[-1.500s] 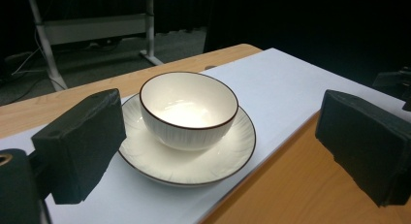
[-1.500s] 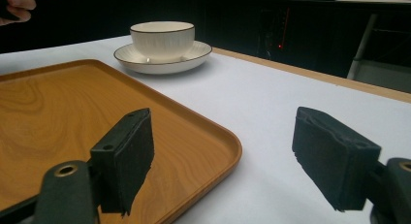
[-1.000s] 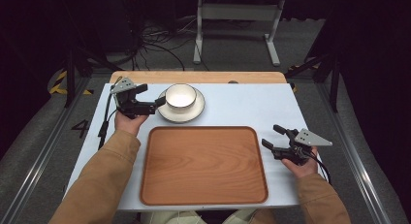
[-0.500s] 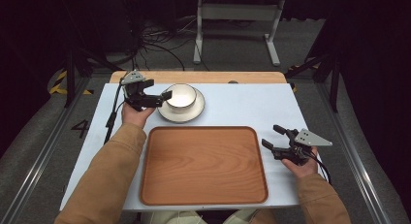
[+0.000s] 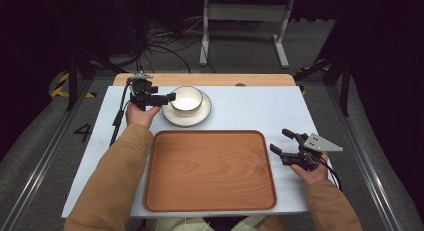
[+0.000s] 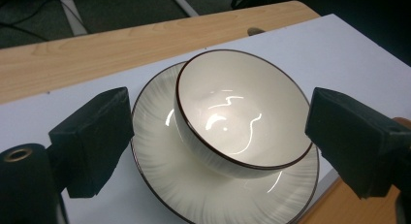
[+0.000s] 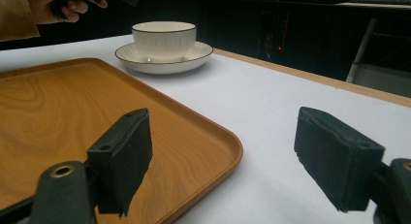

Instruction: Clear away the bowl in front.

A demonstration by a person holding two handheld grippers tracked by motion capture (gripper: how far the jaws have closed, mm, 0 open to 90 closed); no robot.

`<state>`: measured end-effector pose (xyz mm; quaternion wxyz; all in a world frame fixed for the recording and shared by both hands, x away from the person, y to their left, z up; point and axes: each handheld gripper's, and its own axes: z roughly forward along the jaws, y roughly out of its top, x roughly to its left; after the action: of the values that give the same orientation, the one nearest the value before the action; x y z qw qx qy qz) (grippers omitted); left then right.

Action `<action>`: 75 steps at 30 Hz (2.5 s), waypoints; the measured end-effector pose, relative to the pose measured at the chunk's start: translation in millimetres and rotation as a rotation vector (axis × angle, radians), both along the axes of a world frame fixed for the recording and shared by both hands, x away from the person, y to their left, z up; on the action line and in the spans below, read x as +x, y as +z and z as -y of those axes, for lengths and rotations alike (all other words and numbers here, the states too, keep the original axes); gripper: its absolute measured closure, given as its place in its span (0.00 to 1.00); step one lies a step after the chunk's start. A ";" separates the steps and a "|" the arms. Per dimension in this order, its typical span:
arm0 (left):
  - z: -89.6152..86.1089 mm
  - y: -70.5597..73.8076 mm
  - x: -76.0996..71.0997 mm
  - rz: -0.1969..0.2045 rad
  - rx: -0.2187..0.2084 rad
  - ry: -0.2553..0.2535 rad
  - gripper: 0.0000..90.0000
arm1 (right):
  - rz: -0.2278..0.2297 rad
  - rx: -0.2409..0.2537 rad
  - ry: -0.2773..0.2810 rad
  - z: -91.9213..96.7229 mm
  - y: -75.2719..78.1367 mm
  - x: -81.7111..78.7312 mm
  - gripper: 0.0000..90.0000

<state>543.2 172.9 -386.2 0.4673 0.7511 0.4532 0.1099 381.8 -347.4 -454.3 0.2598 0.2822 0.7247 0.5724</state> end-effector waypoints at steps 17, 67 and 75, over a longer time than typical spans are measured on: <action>16.2 -13.7 19.9 -0.170 0.039 0.092 0.24 | 0.012 0.002 0.003 0.3 -0.3 -1.4 0.23; 45.5 -31.9 41.3 -0.322 0.142 0.231 0.92 | 0.052 0.023 0.004 2.5 -1.4 -5.1 0.22; 43.8 -29.8 40.4 -0.322 0.117 0.231 0.92 | 0.050 0.024 0.003 2.6 -1.4 -5.2 0.22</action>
<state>583.5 129.1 -416.0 0.3289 0.7279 0.5979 0.0673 376.6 -350.0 -455.6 0.2735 0.2699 0.7116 0.5882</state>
